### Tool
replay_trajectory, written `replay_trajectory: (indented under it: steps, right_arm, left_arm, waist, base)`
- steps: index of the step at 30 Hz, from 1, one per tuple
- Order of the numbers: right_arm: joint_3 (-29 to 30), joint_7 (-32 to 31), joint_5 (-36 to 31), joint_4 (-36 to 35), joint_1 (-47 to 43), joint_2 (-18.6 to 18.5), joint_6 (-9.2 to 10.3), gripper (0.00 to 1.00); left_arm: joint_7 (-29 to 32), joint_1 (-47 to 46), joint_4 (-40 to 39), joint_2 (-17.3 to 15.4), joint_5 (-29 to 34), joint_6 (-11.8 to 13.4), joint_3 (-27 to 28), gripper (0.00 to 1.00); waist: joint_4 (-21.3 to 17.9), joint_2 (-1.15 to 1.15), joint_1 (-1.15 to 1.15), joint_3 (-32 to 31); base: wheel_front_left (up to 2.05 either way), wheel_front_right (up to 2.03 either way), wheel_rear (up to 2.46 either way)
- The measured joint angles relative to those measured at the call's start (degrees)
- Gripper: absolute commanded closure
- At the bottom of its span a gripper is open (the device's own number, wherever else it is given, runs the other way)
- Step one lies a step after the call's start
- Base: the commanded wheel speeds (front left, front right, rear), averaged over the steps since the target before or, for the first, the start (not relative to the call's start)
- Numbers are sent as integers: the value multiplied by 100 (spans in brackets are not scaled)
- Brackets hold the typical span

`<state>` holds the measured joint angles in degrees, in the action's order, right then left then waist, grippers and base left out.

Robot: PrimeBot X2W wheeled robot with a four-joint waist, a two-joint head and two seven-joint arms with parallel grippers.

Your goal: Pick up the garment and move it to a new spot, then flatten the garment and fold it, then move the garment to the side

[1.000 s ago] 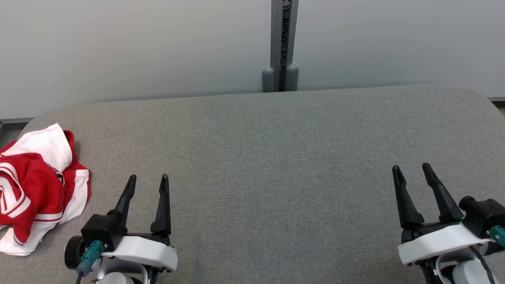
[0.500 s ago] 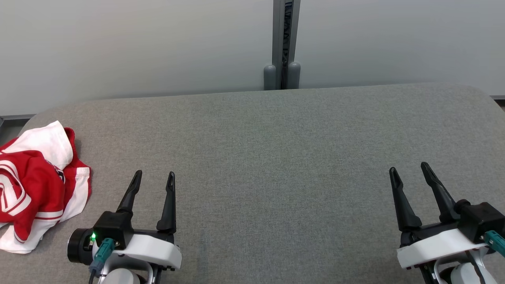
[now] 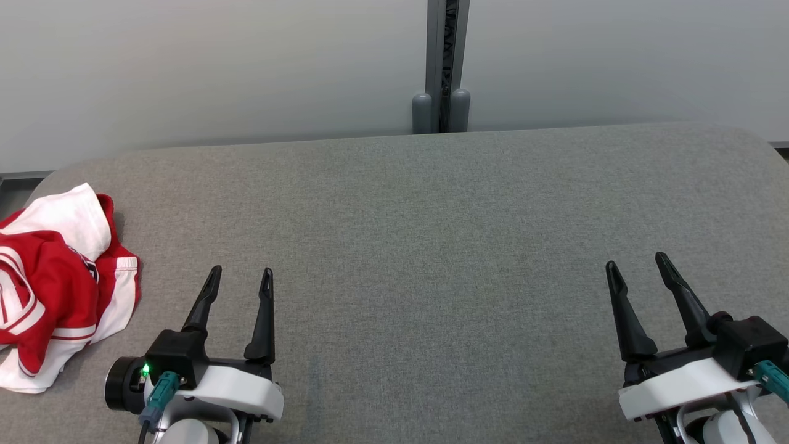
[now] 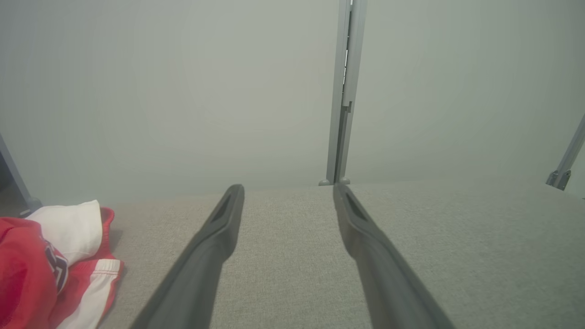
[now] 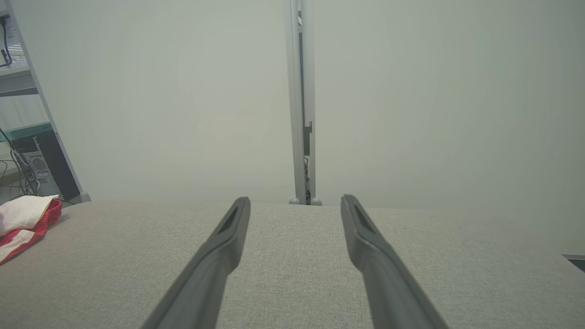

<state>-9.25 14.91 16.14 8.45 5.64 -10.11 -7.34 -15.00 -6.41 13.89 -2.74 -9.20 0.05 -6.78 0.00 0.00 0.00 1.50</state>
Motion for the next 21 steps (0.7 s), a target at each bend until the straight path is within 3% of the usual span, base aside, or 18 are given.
replay_trajectory:
  steps: [21]
  right_arm:
    - [27, 0, -19, 21, 83, -5, 0, 0]
  left_arm:
    - [0, -99, 49, 0, -40, 4, -7, 0]
  waist:
    - [113, 0, 0, 100]
  base:
    - [0, 0, 0]
